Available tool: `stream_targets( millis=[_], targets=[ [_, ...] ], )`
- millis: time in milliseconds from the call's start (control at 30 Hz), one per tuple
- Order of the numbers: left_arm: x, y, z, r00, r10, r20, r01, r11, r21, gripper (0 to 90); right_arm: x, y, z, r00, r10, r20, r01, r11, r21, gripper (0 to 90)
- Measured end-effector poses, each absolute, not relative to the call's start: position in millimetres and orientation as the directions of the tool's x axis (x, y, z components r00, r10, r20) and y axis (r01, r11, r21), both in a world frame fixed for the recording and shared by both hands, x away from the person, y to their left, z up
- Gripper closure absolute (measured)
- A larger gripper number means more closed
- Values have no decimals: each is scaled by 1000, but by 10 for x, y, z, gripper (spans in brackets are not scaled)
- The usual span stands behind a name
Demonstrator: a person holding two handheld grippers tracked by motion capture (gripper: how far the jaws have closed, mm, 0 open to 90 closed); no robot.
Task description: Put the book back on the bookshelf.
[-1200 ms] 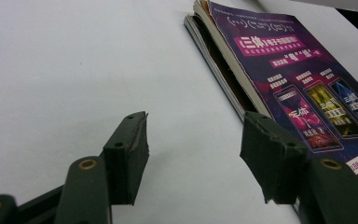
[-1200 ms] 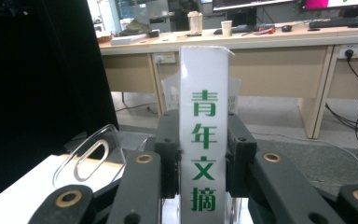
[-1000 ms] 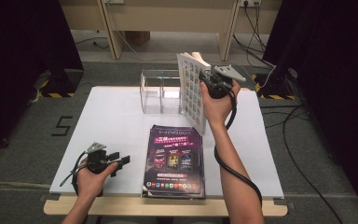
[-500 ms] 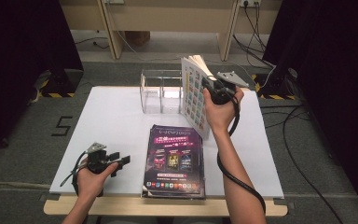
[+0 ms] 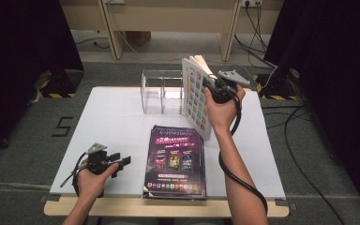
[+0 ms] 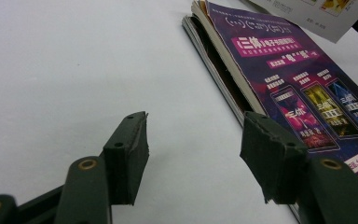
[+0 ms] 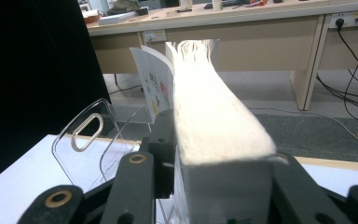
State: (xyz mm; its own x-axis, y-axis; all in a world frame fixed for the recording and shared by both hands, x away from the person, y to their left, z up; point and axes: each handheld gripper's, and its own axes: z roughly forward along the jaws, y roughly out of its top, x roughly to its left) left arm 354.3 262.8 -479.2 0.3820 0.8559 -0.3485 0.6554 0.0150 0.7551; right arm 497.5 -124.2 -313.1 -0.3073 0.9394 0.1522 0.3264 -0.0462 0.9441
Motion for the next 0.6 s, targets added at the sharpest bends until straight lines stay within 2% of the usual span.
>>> stream_targets(
  millis=[400,600],
  targets=[
    [3542,2636,-4791,380,858,-347,657,14,754,403,5049,-1215,-3150,-309,935,173,359,-54,932,632],
    [3543,2629,-4798,382,856,-349,659,12,752,403,5096,-1192,-3150,-306,938,161,380,-35,924,656]
  ],
)
